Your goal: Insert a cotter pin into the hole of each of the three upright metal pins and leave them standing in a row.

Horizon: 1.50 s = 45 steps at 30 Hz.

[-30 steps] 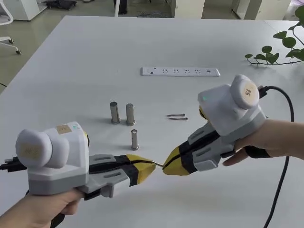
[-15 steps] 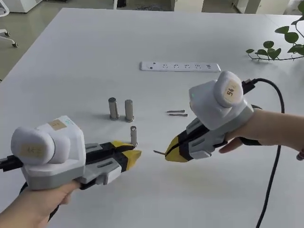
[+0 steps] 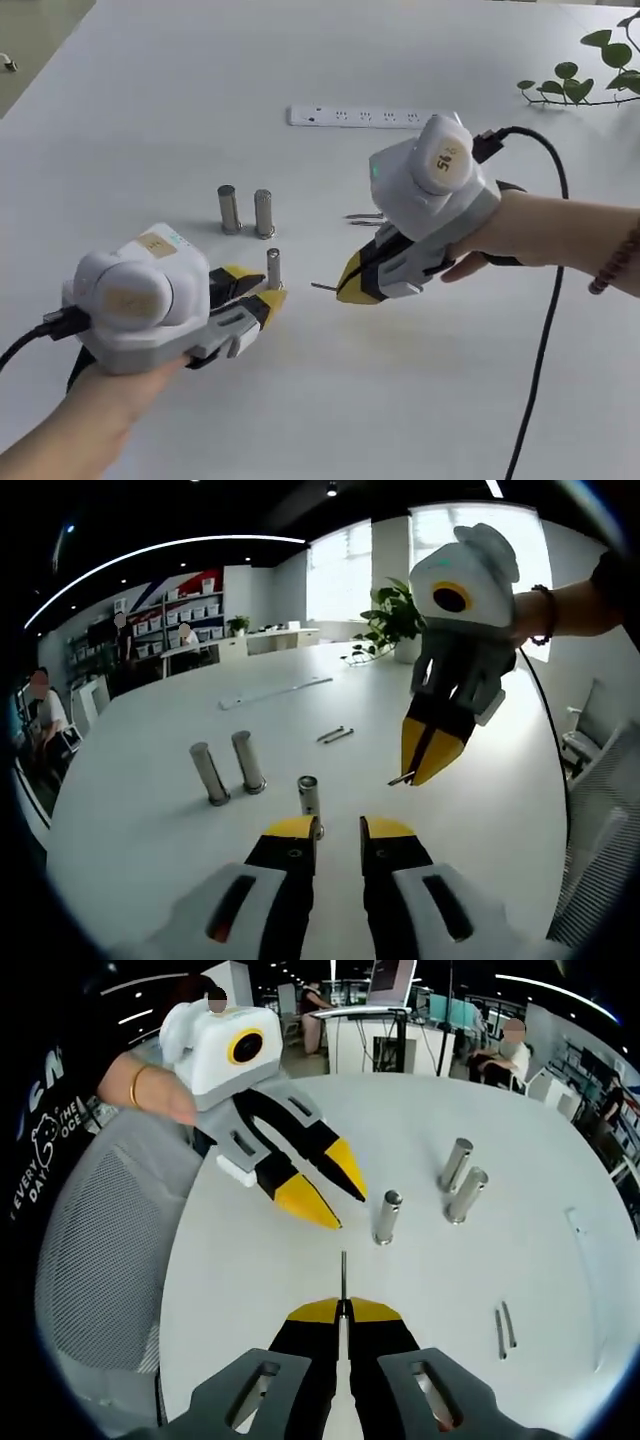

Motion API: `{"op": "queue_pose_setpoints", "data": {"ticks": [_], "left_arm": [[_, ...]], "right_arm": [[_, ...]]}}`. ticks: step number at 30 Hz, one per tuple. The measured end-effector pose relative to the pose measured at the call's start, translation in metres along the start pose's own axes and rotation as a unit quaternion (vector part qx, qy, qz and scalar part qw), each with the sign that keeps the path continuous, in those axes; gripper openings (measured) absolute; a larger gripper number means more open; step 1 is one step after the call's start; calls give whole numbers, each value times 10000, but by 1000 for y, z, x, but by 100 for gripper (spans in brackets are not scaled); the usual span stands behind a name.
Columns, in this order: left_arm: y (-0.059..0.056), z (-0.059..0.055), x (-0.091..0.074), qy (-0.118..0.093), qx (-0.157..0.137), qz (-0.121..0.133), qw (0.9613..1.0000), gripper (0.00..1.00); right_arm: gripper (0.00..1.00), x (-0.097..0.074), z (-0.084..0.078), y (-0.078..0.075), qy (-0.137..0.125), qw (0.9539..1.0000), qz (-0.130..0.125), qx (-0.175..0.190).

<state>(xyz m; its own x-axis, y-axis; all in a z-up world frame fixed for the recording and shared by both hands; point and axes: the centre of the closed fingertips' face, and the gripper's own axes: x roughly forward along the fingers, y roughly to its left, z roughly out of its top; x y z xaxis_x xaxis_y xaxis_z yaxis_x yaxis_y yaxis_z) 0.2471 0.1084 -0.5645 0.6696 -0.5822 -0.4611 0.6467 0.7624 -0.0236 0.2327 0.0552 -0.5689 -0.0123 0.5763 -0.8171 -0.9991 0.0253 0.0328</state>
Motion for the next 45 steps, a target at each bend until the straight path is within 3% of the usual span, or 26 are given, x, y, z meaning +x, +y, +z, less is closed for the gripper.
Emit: {"op": "queue_pose_setpoints", "data": {"ticks": [3, 13, 15, 16, 25, 32, 45], "left_arm": [[4, -1, 4, 10, -178, 35, 9998, 15], [16, -1, 14, 70, -165, 215, 9996, 15], [18, -6, 16, 256, -21, 262, 9993, 15], [19, -5, 19, 242, -8, 249, 9994, 15], [21, -6, 26, 270, -15, 244, 9993, 15], [20, -8, 29, 280, -49, 164, 9995, 8], [18, -8, 31, 267, -35, 126, 9996, 8]], "right_arm": [[0, 2, 3, -3, 45, 10000, -20, -35], [0, 10, 13, -19, 184, 9997, -104, -128], [0, 10, 14, -22, 265, 9994, -131, -185], [0, 10, 15, -25, 254, 9994, -137, -178], [0, 13, 23, -28, 225, 9996, -144, -44], [0, 16, 26, -30, 261, 9995, -114, -96], [0, 18, 25, -35, 363, 9991, -133, -185]]}}
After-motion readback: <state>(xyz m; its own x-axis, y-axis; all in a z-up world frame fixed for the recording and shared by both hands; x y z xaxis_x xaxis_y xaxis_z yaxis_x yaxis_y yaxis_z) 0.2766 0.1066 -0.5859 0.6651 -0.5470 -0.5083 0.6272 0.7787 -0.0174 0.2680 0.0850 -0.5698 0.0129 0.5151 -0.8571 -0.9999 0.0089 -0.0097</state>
